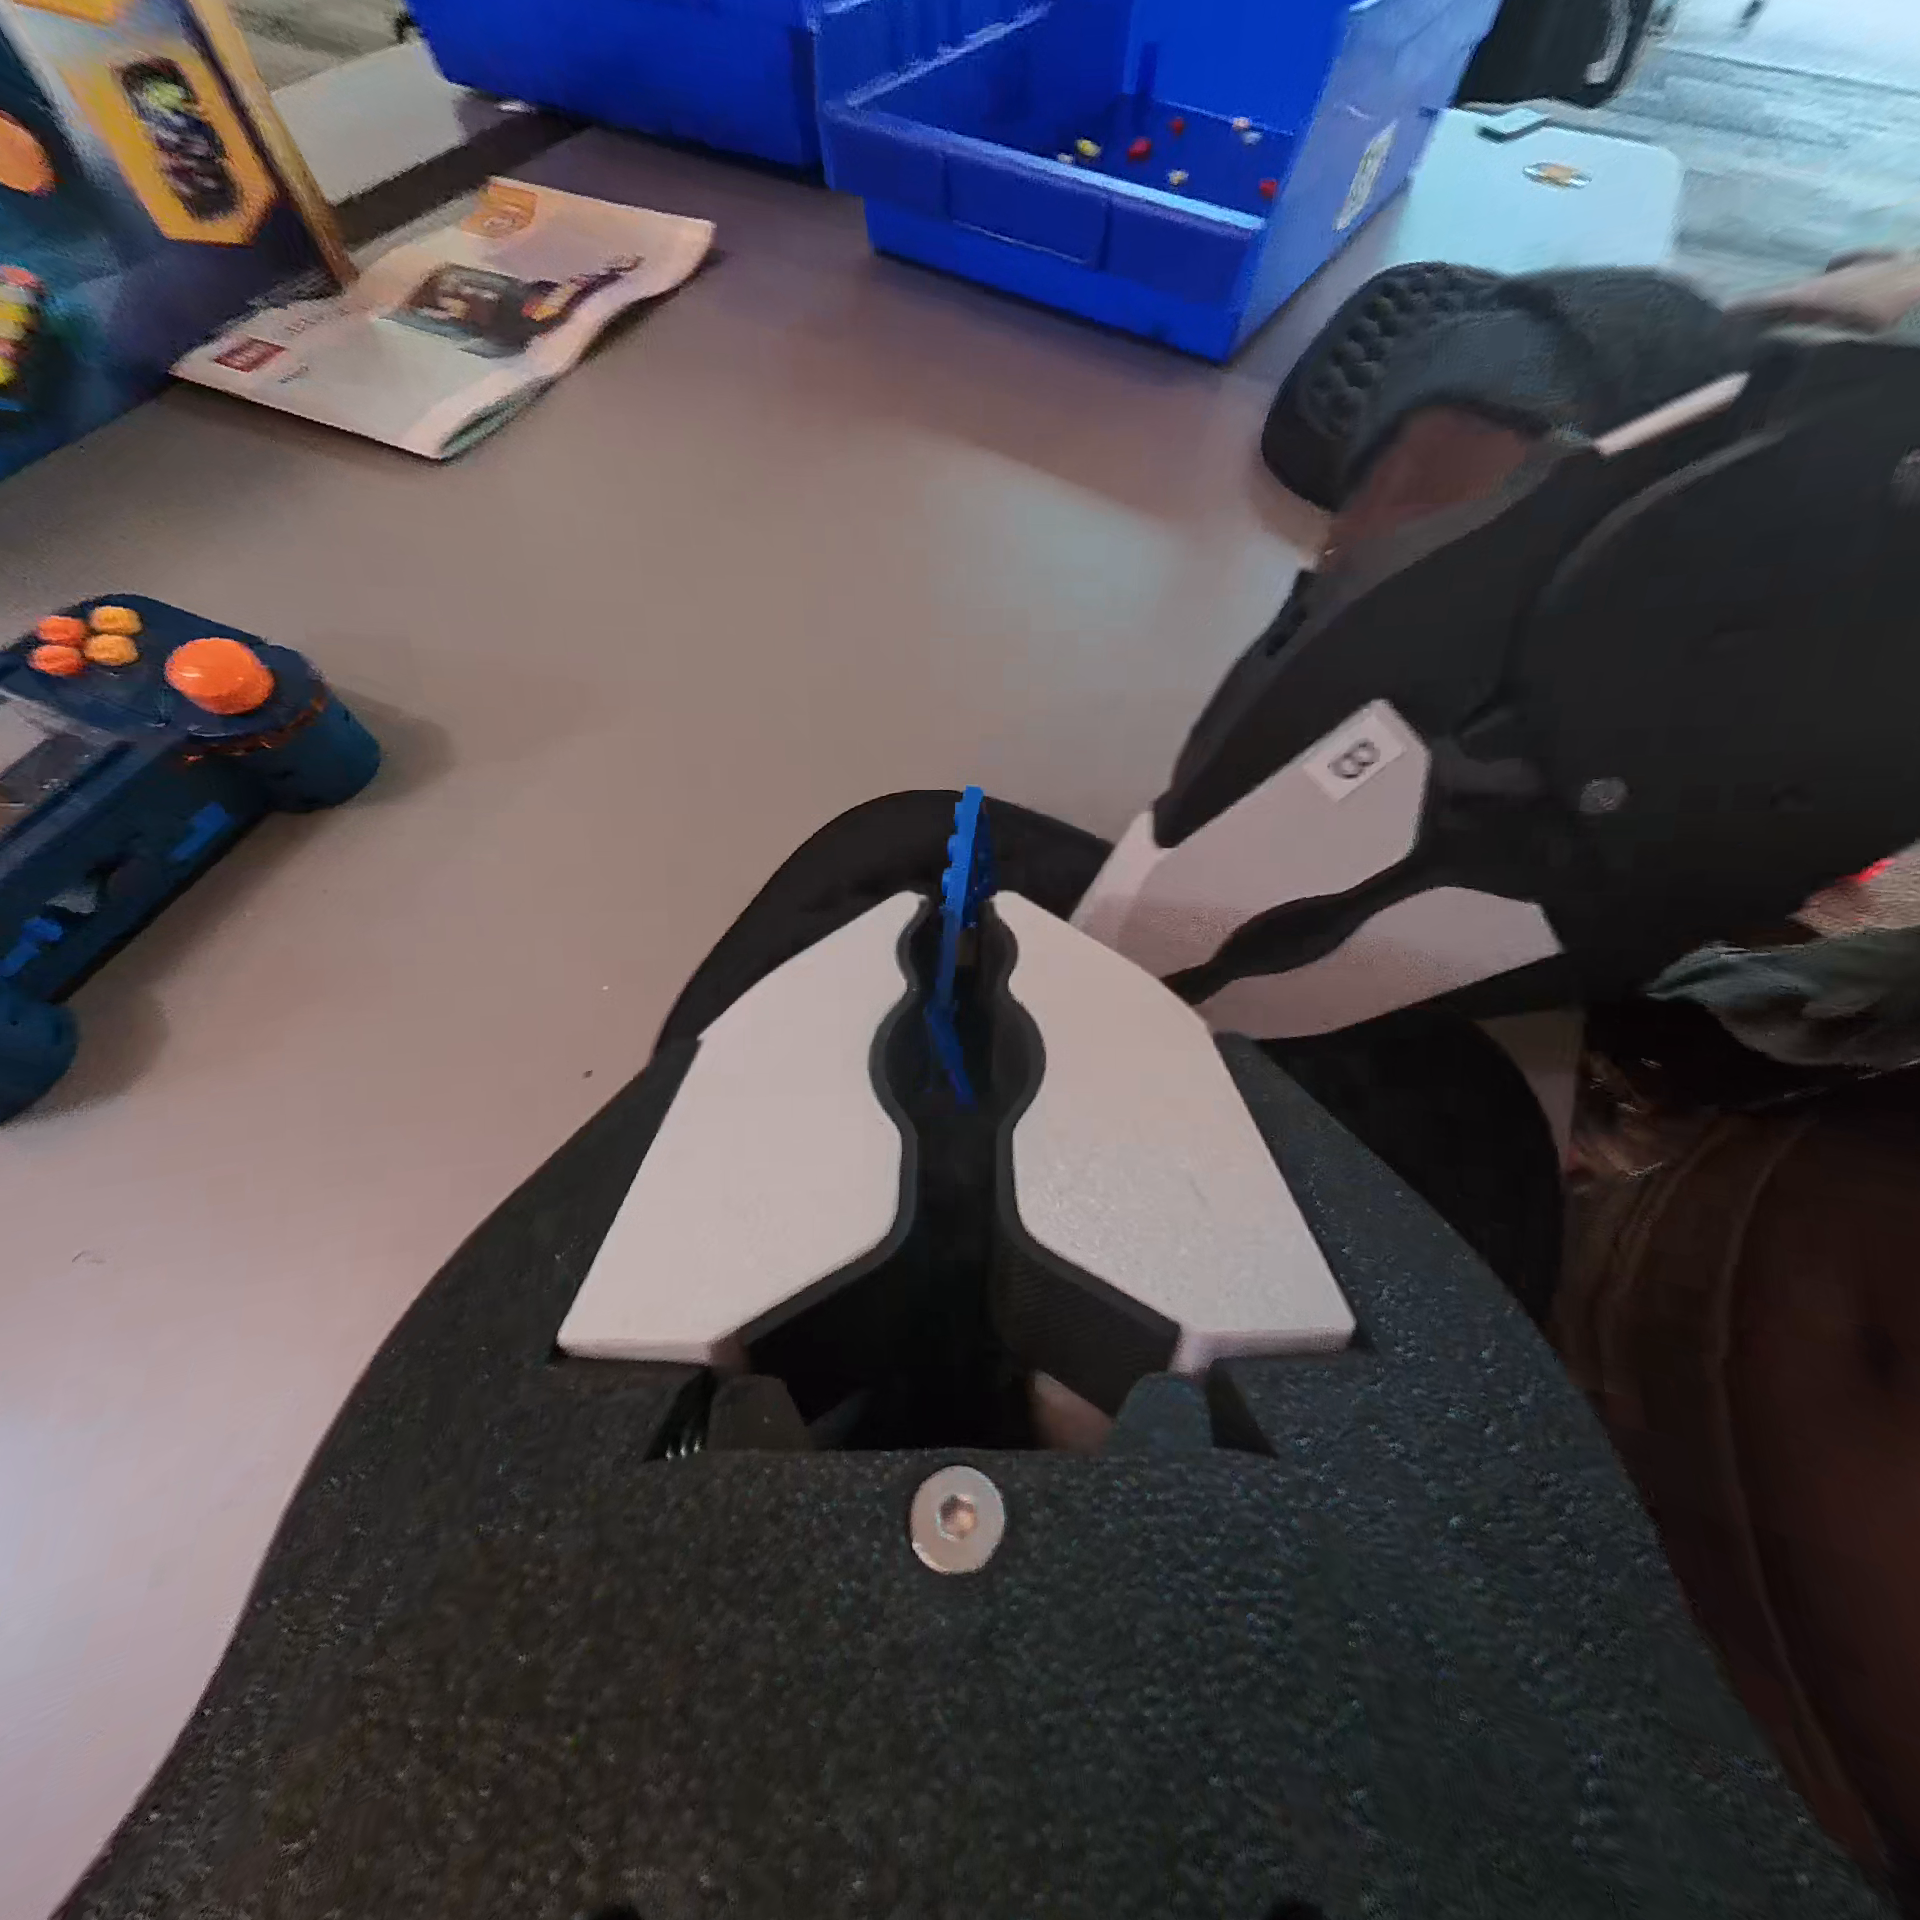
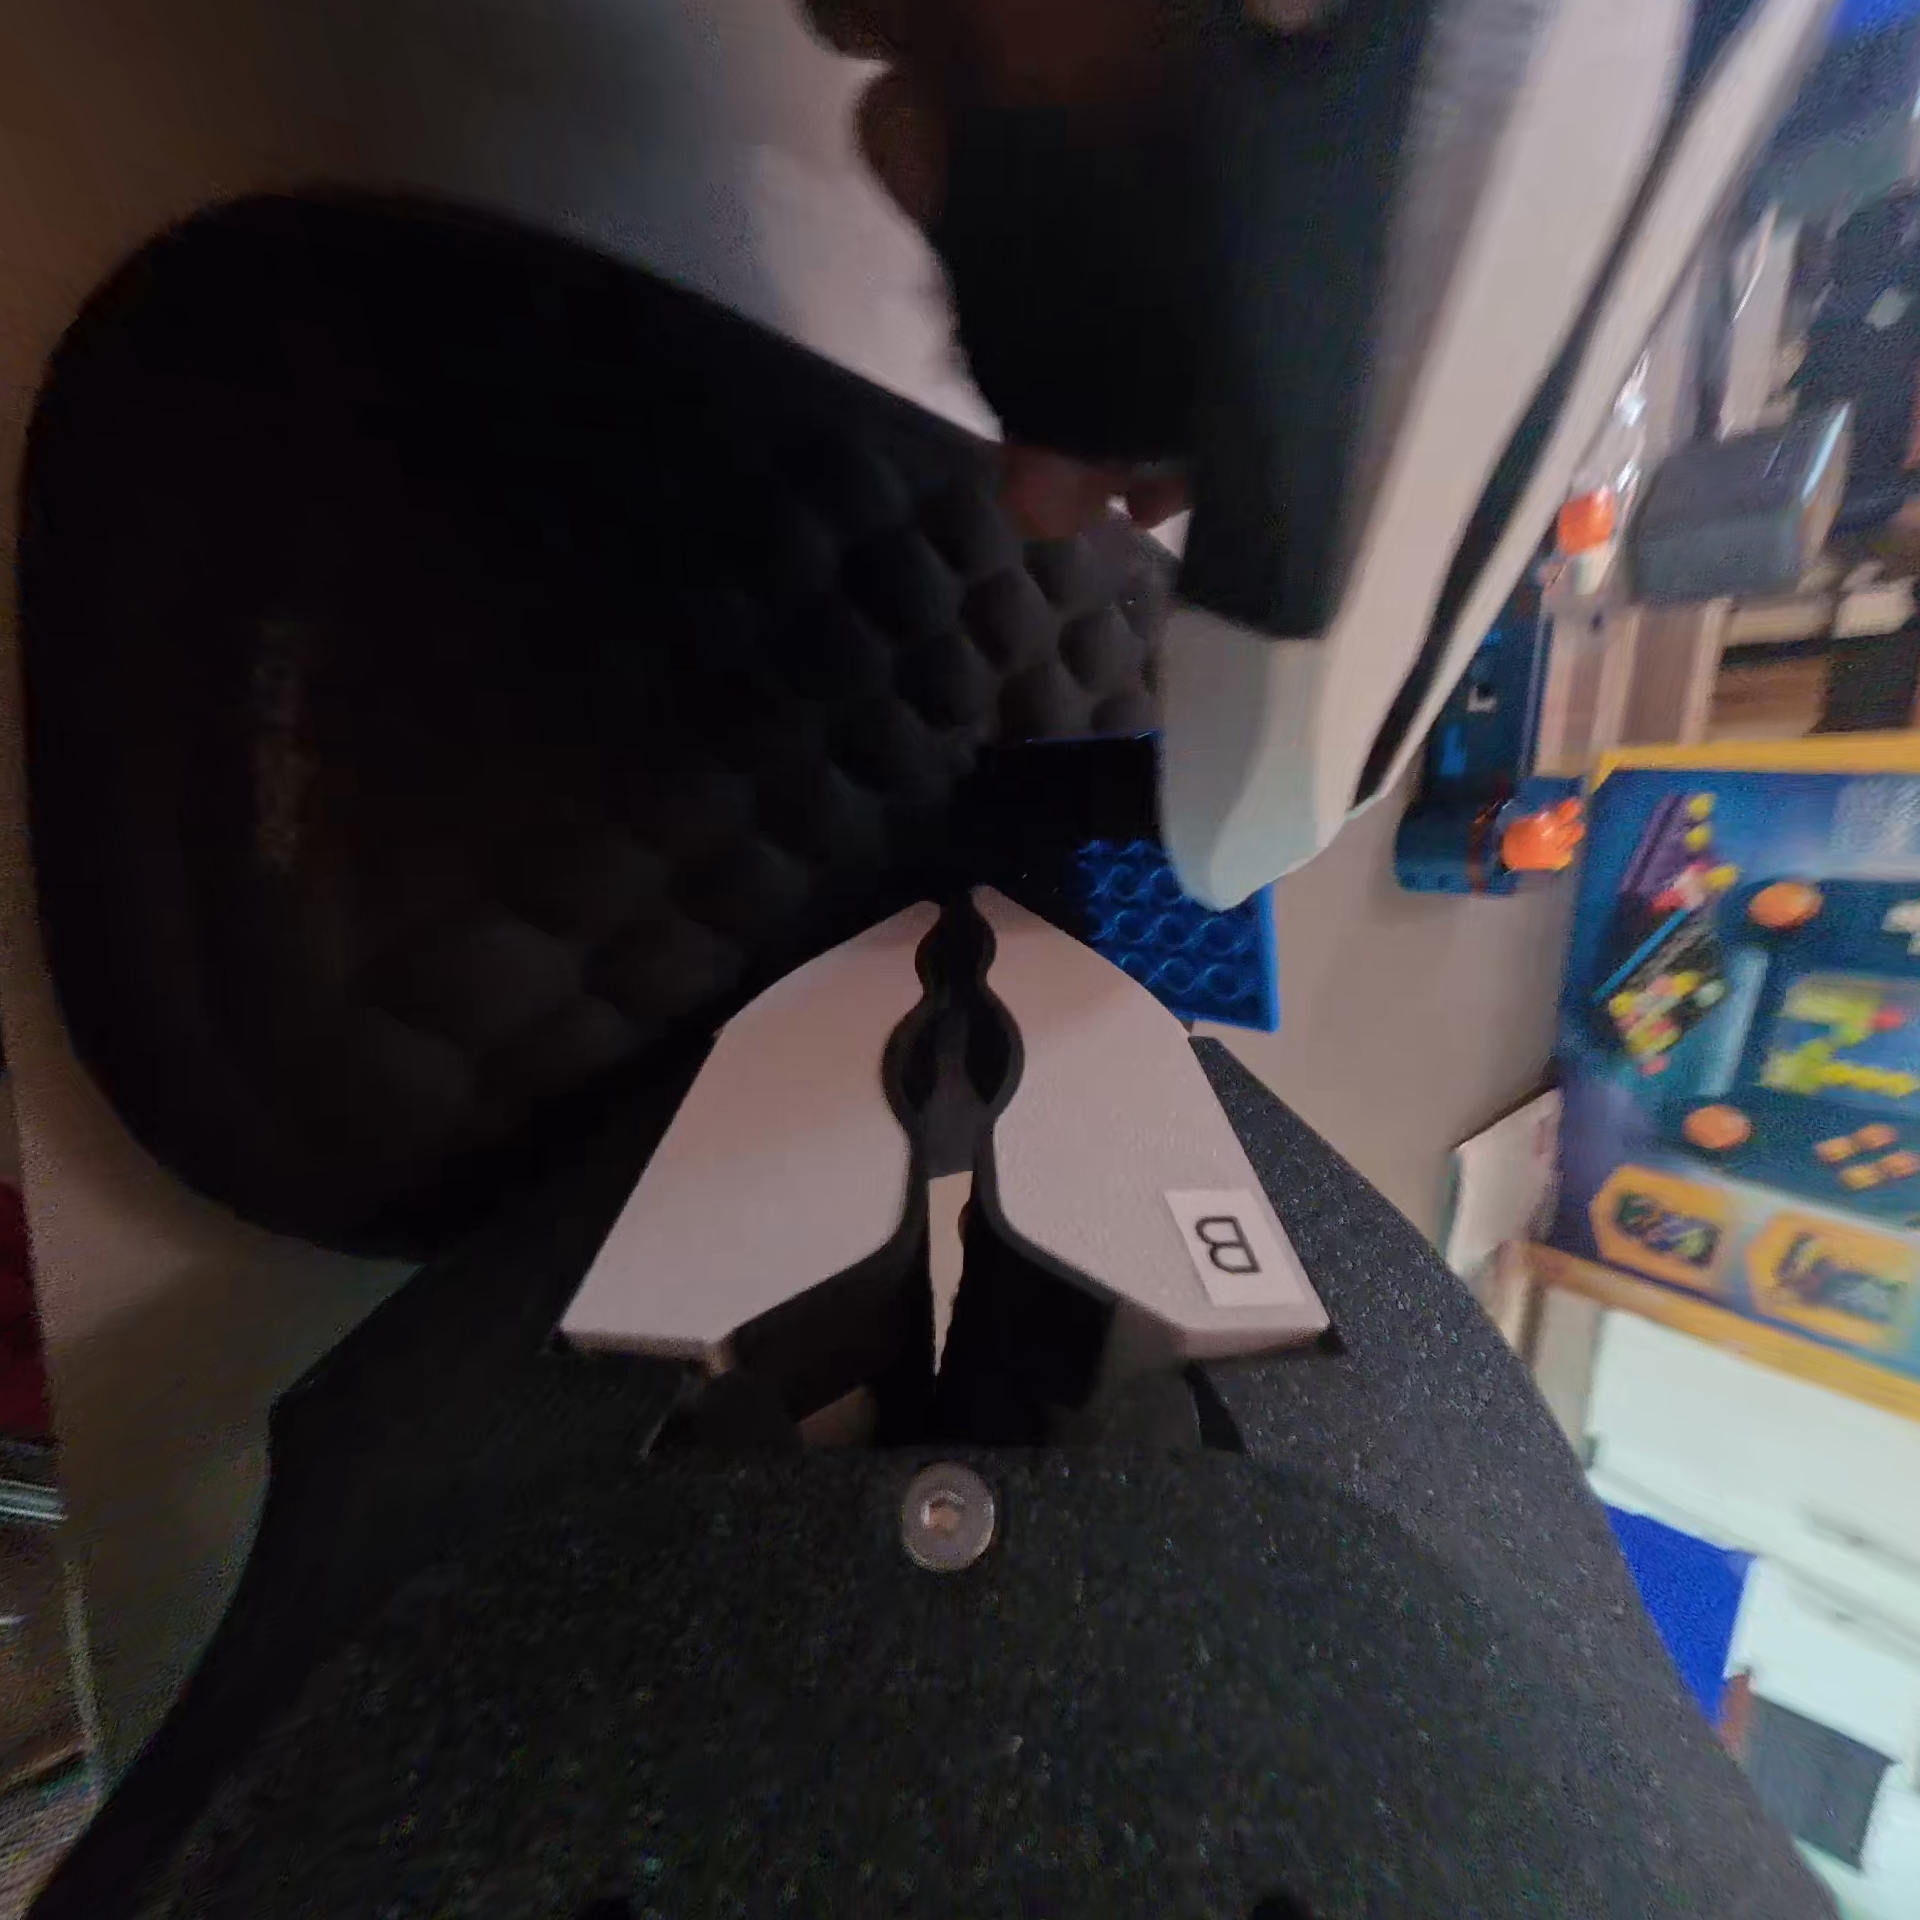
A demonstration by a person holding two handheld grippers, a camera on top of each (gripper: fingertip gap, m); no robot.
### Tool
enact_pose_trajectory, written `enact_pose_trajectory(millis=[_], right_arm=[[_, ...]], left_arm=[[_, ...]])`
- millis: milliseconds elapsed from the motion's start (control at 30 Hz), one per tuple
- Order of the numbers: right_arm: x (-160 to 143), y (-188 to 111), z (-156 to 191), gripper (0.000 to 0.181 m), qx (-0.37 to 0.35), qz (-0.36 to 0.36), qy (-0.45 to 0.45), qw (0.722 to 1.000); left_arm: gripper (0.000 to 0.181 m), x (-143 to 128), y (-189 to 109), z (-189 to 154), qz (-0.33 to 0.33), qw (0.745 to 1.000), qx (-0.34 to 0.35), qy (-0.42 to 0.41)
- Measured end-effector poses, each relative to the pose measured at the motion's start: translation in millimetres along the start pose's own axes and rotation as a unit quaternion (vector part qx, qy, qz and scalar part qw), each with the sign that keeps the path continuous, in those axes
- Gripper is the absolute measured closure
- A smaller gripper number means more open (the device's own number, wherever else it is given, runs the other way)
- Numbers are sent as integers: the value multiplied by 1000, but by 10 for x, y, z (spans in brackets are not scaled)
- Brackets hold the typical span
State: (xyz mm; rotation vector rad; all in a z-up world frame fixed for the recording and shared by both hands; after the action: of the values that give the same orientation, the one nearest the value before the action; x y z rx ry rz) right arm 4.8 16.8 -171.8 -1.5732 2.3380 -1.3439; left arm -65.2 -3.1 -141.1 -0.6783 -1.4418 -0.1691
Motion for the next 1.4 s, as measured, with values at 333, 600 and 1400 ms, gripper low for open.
enact_pose_trajectory(millis=[333, 600, 1400], right_arm=[[-120, -98, -40, 181, -151, -74, -81, 982], [-47, -90, -67, 181, -106, -19, -86, 990], [-86, -114, -51, 181, -137, -31, -84, 987]], left_arm=[[174, 18, -7, -19, -3, 1000, -14, -10], [173, 1, 7, -122, 9, 999, -39, 14], [172, -41, -1, -121, -20, 996, -68, -45]])
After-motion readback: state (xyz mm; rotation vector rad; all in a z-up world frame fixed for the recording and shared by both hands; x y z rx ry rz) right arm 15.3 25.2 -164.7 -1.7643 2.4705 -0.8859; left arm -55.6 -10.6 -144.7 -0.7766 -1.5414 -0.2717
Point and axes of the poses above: each gripper's, where its closed fingertips meet, y out along the fingers, x out of its top, z = x × y across the jaws, the point moved 6 cm from there along -y, back along the fingers, and after that the axes turned 9 degrees about -z, right-handed, at the moved point
